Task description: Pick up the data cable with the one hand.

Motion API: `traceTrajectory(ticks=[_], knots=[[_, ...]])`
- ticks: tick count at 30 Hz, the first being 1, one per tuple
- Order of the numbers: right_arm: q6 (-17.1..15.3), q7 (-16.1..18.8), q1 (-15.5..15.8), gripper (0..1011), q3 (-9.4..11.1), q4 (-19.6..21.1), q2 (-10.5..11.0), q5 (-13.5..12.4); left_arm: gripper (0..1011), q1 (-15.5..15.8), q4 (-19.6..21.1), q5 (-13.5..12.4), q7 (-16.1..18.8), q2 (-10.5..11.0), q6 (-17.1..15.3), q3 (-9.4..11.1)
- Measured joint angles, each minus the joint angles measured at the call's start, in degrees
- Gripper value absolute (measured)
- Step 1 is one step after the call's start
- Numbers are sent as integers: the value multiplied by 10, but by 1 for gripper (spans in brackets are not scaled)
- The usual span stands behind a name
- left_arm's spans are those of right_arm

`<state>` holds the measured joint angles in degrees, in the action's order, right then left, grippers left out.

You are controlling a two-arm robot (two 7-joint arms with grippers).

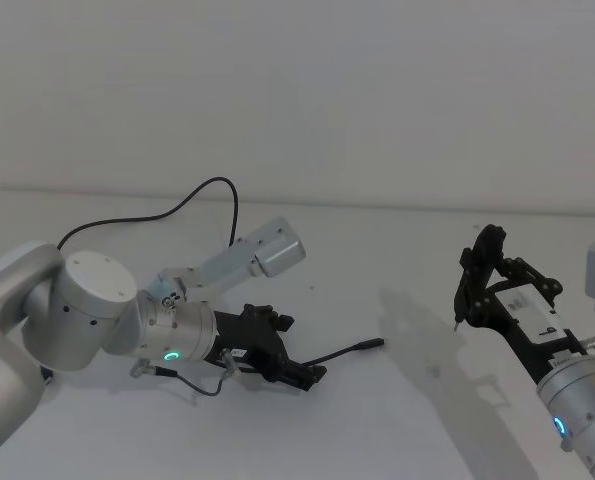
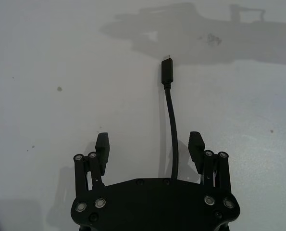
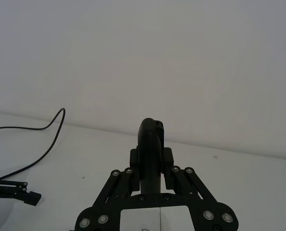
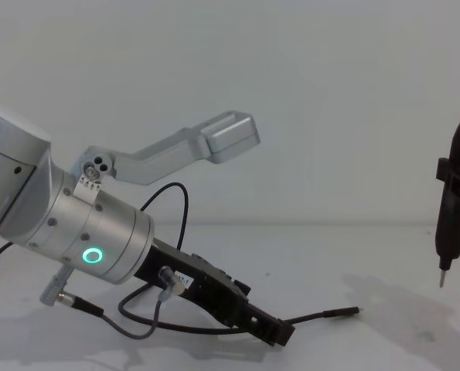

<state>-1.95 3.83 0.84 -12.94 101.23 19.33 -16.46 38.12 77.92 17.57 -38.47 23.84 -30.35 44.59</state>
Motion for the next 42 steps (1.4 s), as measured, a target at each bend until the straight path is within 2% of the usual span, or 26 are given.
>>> traceTrajectory(ticks=[8, 14, 25, 26, 31, 35, 42], knots=[[0, 0, 0, 268, 0, 0, 0, 0, 992, 1, -3, 0, 1, 0, 1, 2], [0, 0, 0, 268, 0, 0, 0, 0, 876, 2, -4, 0, 1, -1, 2, 3], [0, 0, 0, 268, 0, 0, 0, 0, 563, 2, -5, 0, 2, -1, 2, 3], [0, 0, 0, 268, 0, 0, 0, 0, 499, 3, -5, -1, 2, -1, 2, 3], [0, 0, 0, 268, 0, 0, 0, 0, 363, 3, -6, -1, 2, -1, 2, 4], [0, 0, 0, 268, 0, 0, 0, 0, 208, 3, -6, -1, 2, -1, 2, 4], [0, 0, 0, 268, 0, 0, 0, 0, 50, 3, -6, -1, 2, -1, 3, 4]])
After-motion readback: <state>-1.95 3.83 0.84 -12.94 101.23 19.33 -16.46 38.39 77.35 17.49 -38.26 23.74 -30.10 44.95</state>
